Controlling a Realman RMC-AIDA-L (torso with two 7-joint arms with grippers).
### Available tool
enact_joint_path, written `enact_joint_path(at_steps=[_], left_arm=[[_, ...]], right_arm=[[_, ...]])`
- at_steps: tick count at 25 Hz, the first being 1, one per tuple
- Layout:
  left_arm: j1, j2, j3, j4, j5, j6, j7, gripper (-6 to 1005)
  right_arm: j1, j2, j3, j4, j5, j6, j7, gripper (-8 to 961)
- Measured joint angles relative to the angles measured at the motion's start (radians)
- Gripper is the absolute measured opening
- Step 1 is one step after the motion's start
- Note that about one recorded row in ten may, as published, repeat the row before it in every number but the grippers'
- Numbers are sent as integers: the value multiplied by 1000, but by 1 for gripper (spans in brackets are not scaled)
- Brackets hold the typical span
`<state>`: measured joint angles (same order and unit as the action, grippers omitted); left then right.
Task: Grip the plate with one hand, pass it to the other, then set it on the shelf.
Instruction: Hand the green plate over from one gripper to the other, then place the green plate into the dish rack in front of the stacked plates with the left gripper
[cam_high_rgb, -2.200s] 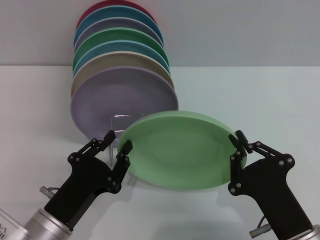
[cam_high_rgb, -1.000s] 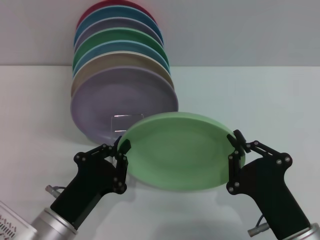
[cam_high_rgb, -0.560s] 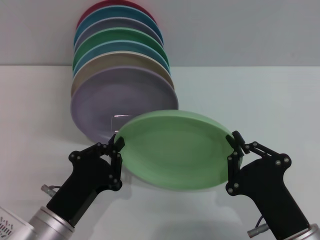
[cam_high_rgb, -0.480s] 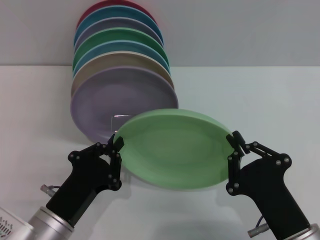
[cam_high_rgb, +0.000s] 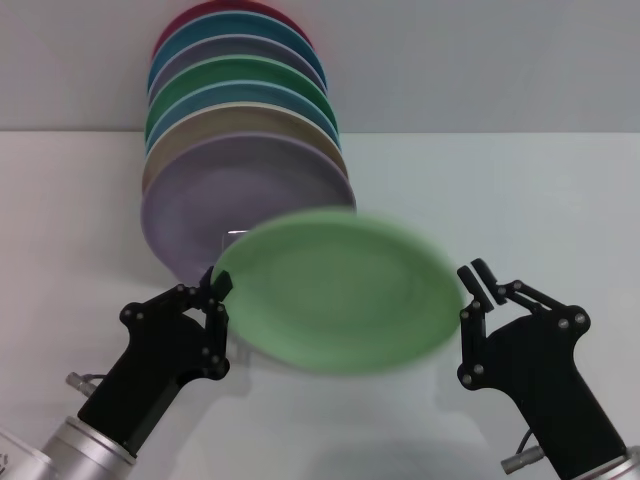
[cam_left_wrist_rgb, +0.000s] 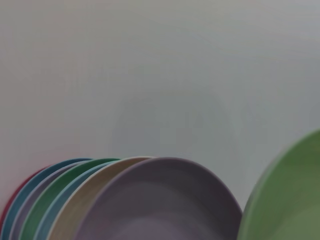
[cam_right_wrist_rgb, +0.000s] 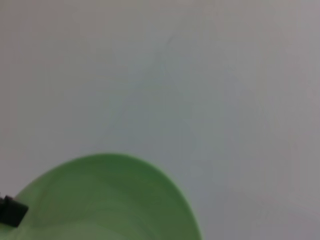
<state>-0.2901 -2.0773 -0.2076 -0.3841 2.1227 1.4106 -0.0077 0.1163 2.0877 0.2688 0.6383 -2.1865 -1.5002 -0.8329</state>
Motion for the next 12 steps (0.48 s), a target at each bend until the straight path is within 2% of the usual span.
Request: enact_joint_path(at_steps=[6, 12], left_arm=[[7, 1, -12, 5, 0, 7, 4, 45], [32, 8, -55, 6, 1, 84, 16, 49]], right_arm=[[0, -1, -4, 0, -4, -22, 1, 48], [-1, -5, -63, -9, -6, -79, 4, 143]])
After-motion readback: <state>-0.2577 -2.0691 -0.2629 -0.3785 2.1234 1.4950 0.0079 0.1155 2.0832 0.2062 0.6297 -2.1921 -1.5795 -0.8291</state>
